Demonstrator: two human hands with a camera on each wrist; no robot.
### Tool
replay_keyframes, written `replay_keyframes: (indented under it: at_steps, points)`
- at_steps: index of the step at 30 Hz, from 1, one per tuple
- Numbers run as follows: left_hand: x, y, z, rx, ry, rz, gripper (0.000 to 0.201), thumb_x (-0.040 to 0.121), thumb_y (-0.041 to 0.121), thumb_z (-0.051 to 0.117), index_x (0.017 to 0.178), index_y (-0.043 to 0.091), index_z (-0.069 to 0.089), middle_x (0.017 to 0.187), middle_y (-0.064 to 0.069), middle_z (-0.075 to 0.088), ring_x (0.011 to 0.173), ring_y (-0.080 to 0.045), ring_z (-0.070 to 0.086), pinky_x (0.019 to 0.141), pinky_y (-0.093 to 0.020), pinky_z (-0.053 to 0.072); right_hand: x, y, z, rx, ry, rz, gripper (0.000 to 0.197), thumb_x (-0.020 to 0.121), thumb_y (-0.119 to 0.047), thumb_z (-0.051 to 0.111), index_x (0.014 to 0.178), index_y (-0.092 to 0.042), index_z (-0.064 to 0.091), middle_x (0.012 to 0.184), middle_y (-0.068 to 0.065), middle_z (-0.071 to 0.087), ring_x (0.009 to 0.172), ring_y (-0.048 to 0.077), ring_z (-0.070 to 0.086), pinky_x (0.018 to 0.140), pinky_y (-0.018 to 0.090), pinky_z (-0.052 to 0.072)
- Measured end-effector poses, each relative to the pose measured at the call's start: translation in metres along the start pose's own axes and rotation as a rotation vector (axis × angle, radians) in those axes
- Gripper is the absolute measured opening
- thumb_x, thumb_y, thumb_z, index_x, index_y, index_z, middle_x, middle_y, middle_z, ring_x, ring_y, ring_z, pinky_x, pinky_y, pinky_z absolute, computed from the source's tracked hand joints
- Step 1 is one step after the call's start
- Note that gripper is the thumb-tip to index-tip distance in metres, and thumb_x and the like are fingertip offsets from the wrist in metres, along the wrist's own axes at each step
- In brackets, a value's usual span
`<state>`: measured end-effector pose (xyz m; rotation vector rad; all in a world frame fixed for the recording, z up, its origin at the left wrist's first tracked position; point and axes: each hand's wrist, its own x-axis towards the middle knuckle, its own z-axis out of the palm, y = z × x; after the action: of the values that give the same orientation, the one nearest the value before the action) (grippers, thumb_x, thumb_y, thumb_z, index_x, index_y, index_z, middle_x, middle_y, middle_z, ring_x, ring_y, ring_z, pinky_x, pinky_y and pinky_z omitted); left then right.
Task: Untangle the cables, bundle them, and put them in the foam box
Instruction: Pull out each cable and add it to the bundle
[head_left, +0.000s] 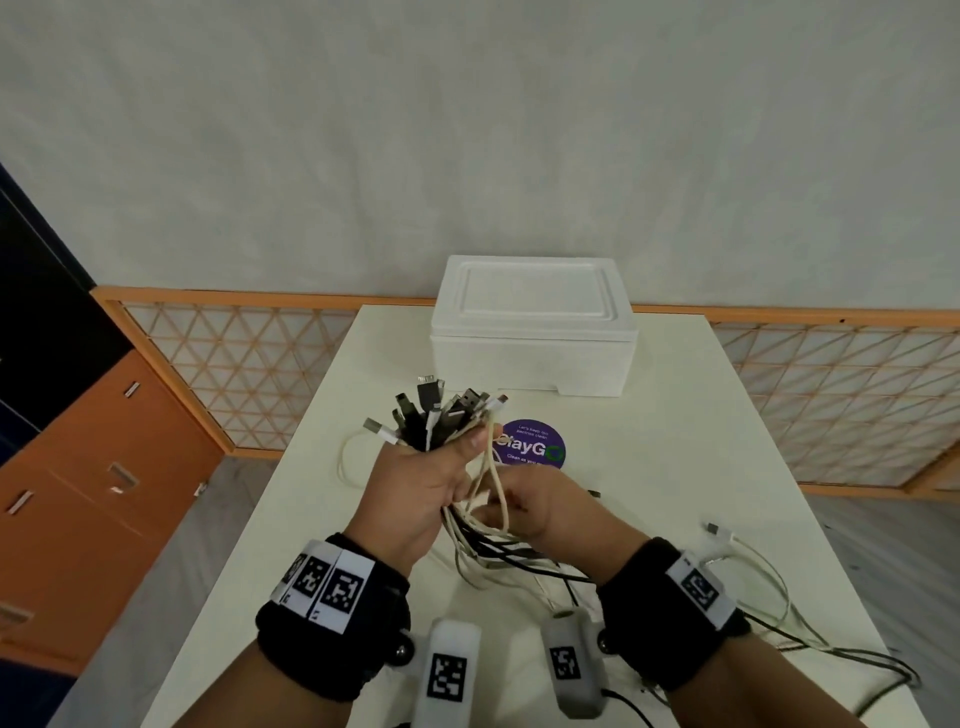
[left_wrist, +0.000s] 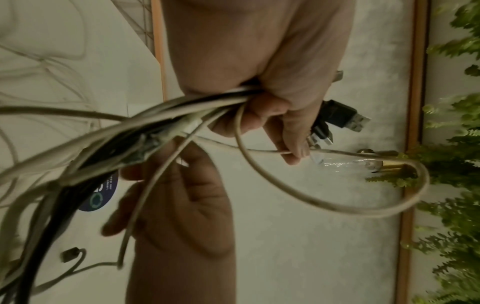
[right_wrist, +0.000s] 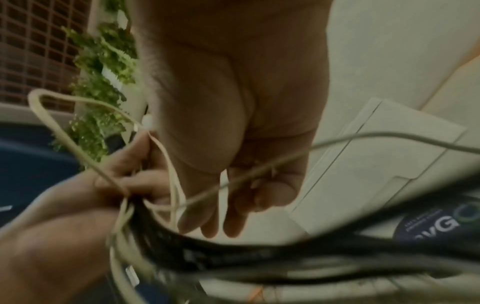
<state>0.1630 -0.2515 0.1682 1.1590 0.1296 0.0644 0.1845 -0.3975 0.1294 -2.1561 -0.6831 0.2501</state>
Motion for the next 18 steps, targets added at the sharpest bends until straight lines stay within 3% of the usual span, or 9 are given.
replay_keyframes:
  at_steps: [2, 6, 9, 10, 12, 15, 16, 18]
  points:
    - [0.0, 0.001, 0.001, 0.011, -0.016, -0.018, 0.018, 0.059, 0.022, 0.076, 0.074, 0.014, 0.077, 0.077, -0.006, 0.072, 0.066, -0.019, 0.043, 0.043, -0.019, 0.03, 0.0, 0.001, 0.007, -0.057, -0.025, 0.011, 0.014, 0.085, -0.032, 0.056, 0.095, -0.026, 0.064, 0.084, -0.002, 0.068, 0.078, 0.015, 0.063, 0.074, 0.044, 0.051]
    - [-0.003, -0.004, -0.002, 0.003, -0.001, -0.058, 0.013, 0.058, 0.021, 0.074, 0.068, 0.014, 0.078, 0.071, -0.007, 0.071, 0.05, -0.013, 0.052, 0.041, -0.017, 0.032, 0.003, -0.011, 0.002, -0.002, -0.068, -0.02, 0.019, 0.083, -0.033, 0.054, 0.098, -0.024, 0.063, 0.085, -0.001, 0.069, 0.078, 0.016, 0.064, 0.075, 0.04, 0.052]
    - [-0.003, -0.011, -0.006, 0.013, -0.008, -0.059, 0.024, 0.057, 0.025, 0.077, 0.076, 0.01, 0.078, 0.078, -0.017, 0.061, 0.065, -0.02, 0.04, 0.052, -0.024, 0.029, 0.002, -0.014, -0.002, 0.094, -0.088, -0.029, 0.016, 0.084, -0.019, 0.056, 0.096, -0.017, 0.067, 0.089, 0.0, 0.07, 0.082, 0.012, 0.065, 0.078, 0.03, 0.052]
    - [-0.003, -0.011, -0.007, 0.011, -0.015, -0.058, 0.027, 0.059, 0.024, 0.076, 0.08, 0.007, 0.077, 0.075, -0.016, 0.06, 0.064, -0.019, 0.039, 0.051, -0.023, 0.029, 0.002, -0.012, -0.001, 0.141, -0.071, -0.02, 0.016, 0.083, -0.016, 0.058, 0.096, -0.016, 0.067, 0.091, -0.001, 0.071, 0.085, 0.011, 0.066, 0.081, 0.029, 0.052]
    - [-0.001, -0.011, -0.007, 0.014, -0.024, -0.048, 0.033, 0.063, 0.019, 0.074, 0.088, -0.003, 0.071, 0.059, -0.006, 0.061, 0.05, -0.015, 0.04, 0.044, -0.019, 0.027, 0.002, -0.009, 0.001, 0.218, -0.038, 0.027, 0.019, 0.08, -0.02, 0.061, 0.098, -0.017, 0.066, 0.094, -0.001, 0.071, 0.088, 0.015, 0.067, 0.085, 0.039, 0.053]
    - [0.0, -0.012, -0.008, 0.012, -0.047, -0.045, 0.031, 0.067, 0.014, 0.078, 0.091, -0.005, 0.07, 0.055, 0.002, 0.062, 0.043, -0.009, 0.039, 0.039, -0.018, 0.028, 0.001, -0.007, 0.003, 0.355, -0.066, 0.039, 0.022, 0.08, -0.026, 0.065, 0.097, -0.012, 0.065, 0.091, 0.006, 0.07, 0.081, 0.016, 0.065, 0.078, 0.038, 0.053]
    - [0.0, -0.012, -0.01, 0.017, -0.046, -0.049, 0.026, 0.067, 0.014, 0.077, 0.087, -0.001, 0.073, 0.058, 0.001, 0.064, 0.043, -0.009, 0.04, 0.039, -0.018, 0.028, 0.001, -0.009, 0.003, 0.354, -0.053, 0.036, 0.02, 0.082, -0.024, 0.065, 0.095, -0.01, 0.065, 0.088, 0.011, 0.07, 0.076, 0.016, 0.063, 0.073, 0.037, 0.051]
    - [0.0, -0.012, -0.012, 0.053, -0.064, -0.054, 0.021, 0.065, 0.013, 0.08, 0.084, 0.005, 0.075, 0.068, -0.004, 0.069, 0.044, -0.01, 0.045, 0.039, -0.018, 0.03, 0.002, -0.012, -0.001, 0.322, 0.034, 0.026, 0.008, 0.086, -0.013, 0.062, 0.089, -0.006, 0.065, 0.079, 0.008, 0.07, 0.068, 0.012, 0.064, 0.066, 0.032, 0.053]
